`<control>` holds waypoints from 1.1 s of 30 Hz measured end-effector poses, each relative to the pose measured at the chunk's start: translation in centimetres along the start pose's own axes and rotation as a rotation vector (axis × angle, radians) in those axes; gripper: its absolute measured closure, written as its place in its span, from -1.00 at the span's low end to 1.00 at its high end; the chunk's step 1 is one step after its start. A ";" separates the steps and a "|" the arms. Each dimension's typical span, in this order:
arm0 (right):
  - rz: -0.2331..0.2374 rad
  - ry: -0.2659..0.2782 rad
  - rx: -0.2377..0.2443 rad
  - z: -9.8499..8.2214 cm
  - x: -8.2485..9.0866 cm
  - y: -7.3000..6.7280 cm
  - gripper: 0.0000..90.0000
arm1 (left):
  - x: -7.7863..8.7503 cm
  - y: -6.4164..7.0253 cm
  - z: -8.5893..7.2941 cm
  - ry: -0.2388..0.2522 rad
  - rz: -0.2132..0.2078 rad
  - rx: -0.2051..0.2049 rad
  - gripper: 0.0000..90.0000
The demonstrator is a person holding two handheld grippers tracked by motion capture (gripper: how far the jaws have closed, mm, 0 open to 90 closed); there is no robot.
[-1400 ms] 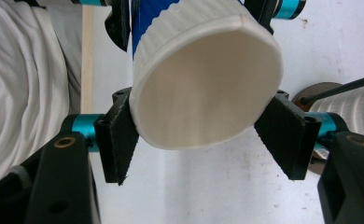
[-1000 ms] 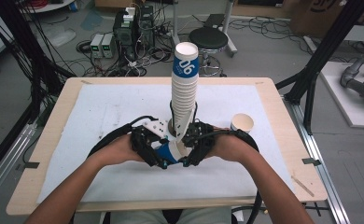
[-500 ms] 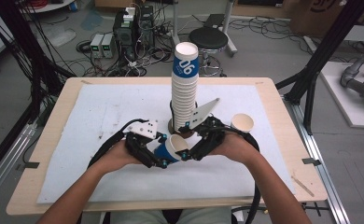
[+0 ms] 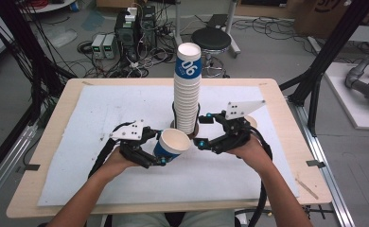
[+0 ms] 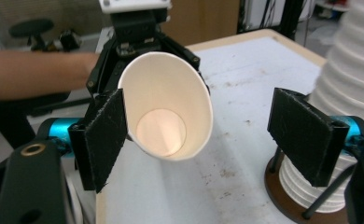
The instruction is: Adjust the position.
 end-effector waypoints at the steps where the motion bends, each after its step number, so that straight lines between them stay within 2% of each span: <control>1: -0.012 0.013 -0.006 -0.1 0.3 0.1 -0.54 | 0.1 0.0 -0.1 0.003 0.009 -0.004 -0.36; 6: -0.072 0.035 -0.017 -0.9 1.6 0.4 -0.54 | 0.7 -0.1 -0.7 0.023 0.045 -0.024 -0.36; 11: -0.143 0.019 -0.022 -2.2 2.8 0.6 -0.54 | 1.6 -0.2 -1.1 0.092 0.081 -0.028 -0.36; 13: -0.180 0.024 -0.021 -3.0 3.3 0.7 -0.54 | 2.0 -0.2 -1.3 0.118 0.118 -0.047 -0.37; 15: -0.223 0.029 -0.018 -3.8 3.8 0.8 -0.54 | 2.5 -0.3 -1.5 0.118 0.167 -0.038 -0.37; 17: -0.261 0.034 -0.021 -4.6 4.2 0.9 -0.54 | 2.9 -0.5 -1.7 0.126 0.193 -0.014 -0.38; 19: -0.275 0.041 -0.032 -5.3 4.5 1.1 -0.54 | 3.2 -0.5 -1.8 0.140 0.215 -0.011 -0.38; 24: -0.313 0.042 -0.046 -7.0 5.1 1.2 -0.54 | 3.9 -0.4 -1.9 0.161 0.259 -0.033 -0.39; 28: -0.357 0.042 -0.040 -8.1 5.6 1.2 -0.54 | 4.6 -0.6 -2.2 0.175 0.294 -0.044 -0.39; 33: -0.412 0.018 -0.030 -8.9 6.1 1.5 -0.54 | 5.5 -0.8 -2.3 0.205 0.328 -0.067 -0.39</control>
Point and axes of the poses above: each handheld gripper's, and its own axes: x roughly backward along the jaws, z roughly out of its top, y roughly to its right, the point moved 1 cm from there along -x, roughly forward along the jaws, and after that the axes turned 10 degrees about y, right-handed, at the moved point
